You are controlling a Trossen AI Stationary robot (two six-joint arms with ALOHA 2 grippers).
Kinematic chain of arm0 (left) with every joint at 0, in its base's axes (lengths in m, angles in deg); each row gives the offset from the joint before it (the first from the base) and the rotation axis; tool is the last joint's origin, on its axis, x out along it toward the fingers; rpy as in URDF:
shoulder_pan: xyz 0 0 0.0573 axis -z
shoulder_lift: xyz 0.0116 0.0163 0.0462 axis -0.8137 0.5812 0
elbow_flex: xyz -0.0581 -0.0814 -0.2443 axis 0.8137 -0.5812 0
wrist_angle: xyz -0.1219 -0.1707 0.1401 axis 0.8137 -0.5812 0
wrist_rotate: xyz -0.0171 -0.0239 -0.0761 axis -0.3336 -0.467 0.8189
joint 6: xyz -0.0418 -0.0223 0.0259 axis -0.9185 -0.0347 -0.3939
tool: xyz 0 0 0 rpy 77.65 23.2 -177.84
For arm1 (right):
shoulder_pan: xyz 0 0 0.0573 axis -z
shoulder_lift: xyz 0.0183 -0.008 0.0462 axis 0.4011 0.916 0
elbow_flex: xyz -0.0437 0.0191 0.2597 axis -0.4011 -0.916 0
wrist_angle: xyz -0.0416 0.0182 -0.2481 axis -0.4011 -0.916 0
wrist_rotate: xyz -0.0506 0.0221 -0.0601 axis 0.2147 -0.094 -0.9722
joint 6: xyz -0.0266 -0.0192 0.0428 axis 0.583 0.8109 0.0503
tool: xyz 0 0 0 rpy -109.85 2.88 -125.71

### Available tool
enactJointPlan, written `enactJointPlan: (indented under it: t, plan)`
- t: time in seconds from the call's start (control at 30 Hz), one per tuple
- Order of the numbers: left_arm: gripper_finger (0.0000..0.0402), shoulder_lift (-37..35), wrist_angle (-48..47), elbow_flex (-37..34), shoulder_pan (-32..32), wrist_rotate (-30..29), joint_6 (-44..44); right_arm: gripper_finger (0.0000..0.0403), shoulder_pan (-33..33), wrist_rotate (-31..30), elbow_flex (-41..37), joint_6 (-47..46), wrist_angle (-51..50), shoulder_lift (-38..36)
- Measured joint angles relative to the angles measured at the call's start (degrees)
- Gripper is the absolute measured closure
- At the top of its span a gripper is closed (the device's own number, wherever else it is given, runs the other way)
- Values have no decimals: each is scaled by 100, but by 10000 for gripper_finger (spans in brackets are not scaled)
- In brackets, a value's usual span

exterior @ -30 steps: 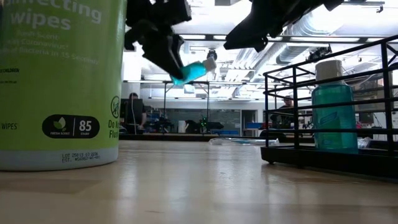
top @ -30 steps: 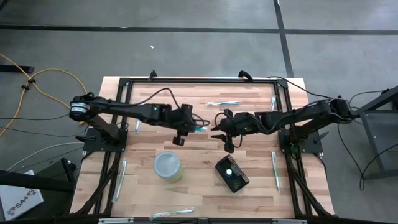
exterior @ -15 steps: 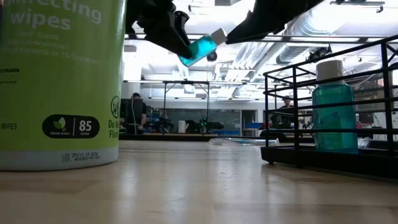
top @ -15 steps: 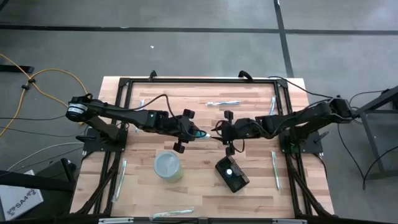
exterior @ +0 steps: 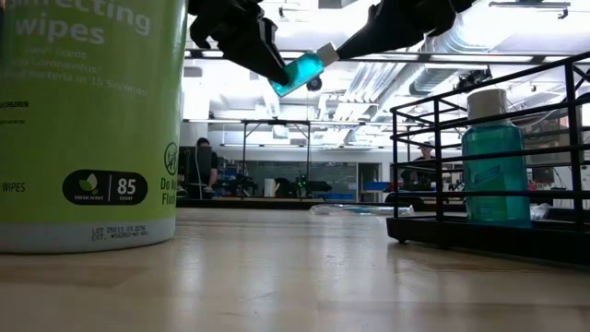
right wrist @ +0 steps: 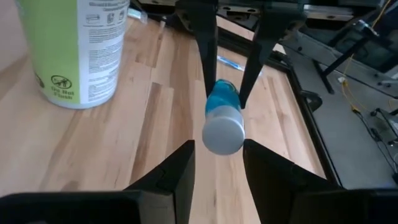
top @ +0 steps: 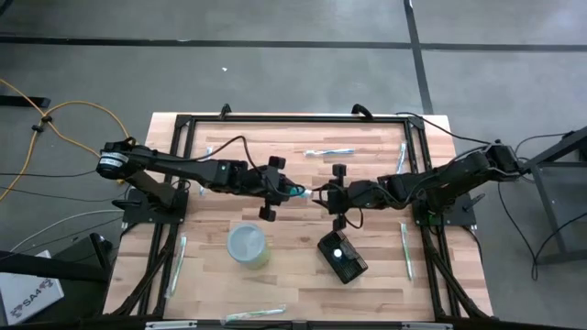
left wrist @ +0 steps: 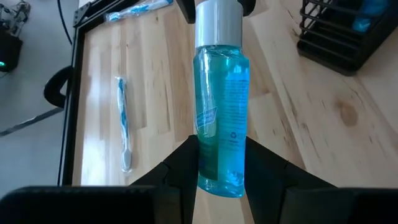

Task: Pick & Place toothbrushing station
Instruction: Put the blue mouthwash into the black mesh organizer

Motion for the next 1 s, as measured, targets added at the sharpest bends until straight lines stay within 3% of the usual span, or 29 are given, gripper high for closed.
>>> enactJointPlan:
  t: [1.0]
  plan:
    - [300, 7, 387, -2, 2, 125, -7, 276, 0, 67, 0, 131, 341, 0]
